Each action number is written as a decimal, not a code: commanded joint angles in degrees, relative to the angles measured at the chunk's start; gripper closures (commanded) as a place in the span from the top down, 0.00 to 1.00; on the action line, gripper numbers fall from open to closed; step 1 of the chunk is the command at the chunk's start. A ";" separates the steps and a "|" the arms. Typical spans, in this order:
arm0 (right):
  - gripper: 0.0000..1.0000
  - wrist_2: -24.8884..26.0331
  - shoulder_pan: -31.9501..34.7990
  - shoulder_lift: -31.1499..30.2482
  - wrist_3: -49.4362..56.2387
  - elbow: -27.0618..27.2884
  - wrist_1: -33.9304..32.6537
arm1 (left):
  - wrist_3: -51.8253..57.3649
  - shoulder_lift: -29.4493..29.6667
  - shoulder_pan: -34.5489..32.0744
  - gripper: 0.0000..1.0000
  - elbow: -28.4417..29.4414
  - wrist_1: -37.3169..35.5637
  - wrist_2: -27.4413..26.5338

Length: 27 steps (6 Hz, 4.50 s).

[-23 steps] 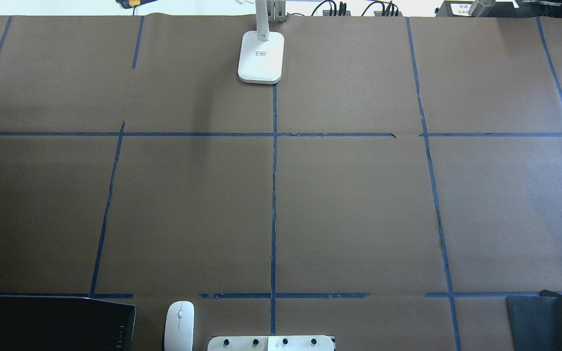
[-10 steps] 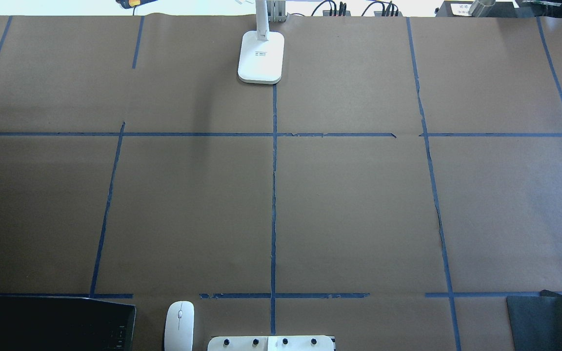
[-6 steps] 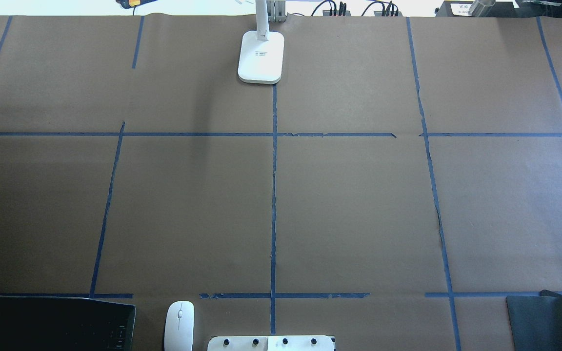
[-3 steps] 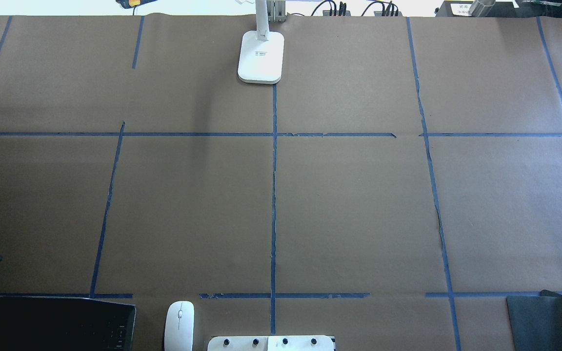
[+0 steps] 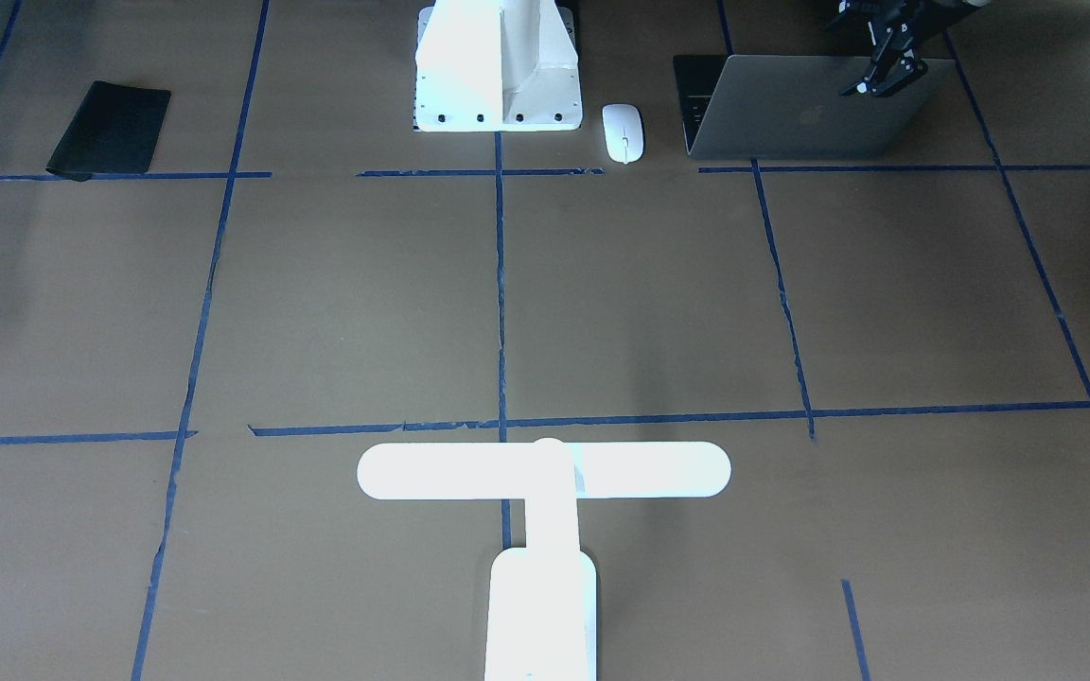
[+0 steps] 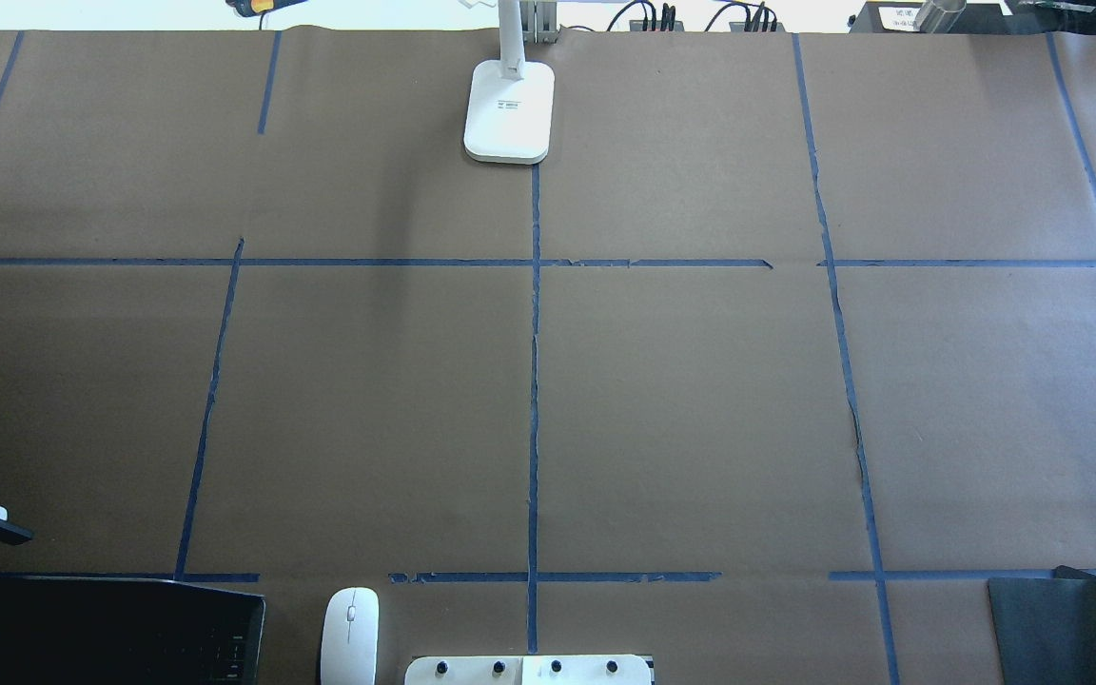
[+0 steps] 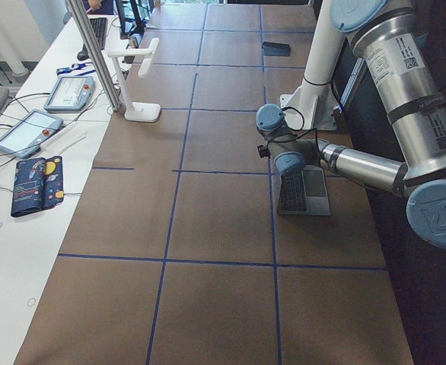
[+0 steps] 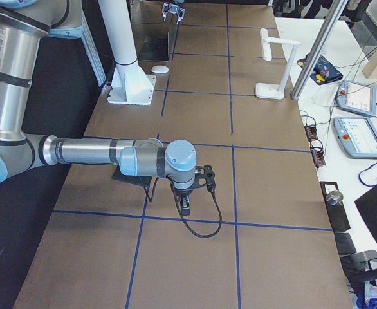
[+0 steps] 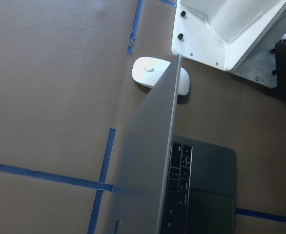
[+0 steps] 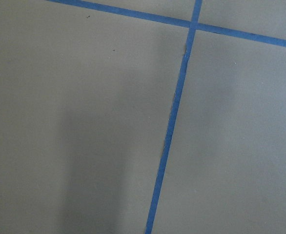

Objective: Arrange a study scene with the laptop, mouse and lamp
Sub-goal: 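Reach the left gripper down to the closed laptop near the robot and grasp it, then slide the laptop with the left gripper toward the lamp, lifting its lid open, then release the laptop lid and withdraw the left gripper toward its side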

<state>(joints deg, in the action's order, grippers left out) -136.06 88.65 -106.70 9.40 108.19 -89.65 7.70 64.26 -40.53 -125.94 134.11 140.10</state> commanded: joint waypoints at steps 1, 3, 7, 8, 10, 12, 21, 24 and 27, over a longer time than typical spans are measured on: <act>1.00 0.10 -0.06 0.00 0.01 0.00 0.00 | 0.21 2.17 0.19 0.19 1.31 0.01 0.60; 1.00 0.18 0.03 0.09 0.01 0.00 0.00 | 7.99 2.36 -1.03 0.00 2.45 -0.17 0.61; 1.00 0.18 -0.06 0.09 0.01 0.00 0.00 | 16.83 4.28 -9.80 0.00 2.18 -0.60 0.70; 1.00 0.18 -0.06 0.09 0.01 0.00 0.00 | 21.26 5.68 -12.01 0.00 2.36 -3.48 0.61; 1.00 0.18 0.03 0.09 0.01 0.00 0.09 | 21.65 15.67 -16.49 0.00 2.37 -13.66 0.52; 1.00 0.18 0.03 0.09 0.01 0.00 0.00 | 26.36 27.77 -19.39 0.00 4.98 -24.53 0.17; 1.00 0.18 0.03 0.00 -0.08 -0.09 -0.09 | 18.24 70.21 -12.38 0.02 44.28 -23.74 -13.81; 1.00 0.18 0.03 0.00 -0.08 -0.09 -0.09 | 12.65 69.86 -12.65 0.76 44.12 -23.46 -13.72; 1.00 0.18 0.03 0.00 -0.08 -0.09 -0.09 | 12.16 67.16 -19.03 1.00 41.49 -24.16 -5.16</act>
<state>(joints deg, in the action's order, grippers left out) -135.88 88.65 -106.70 9.32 108.11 -89.72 19.97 133.05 -56.61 -83.15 110.01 130.61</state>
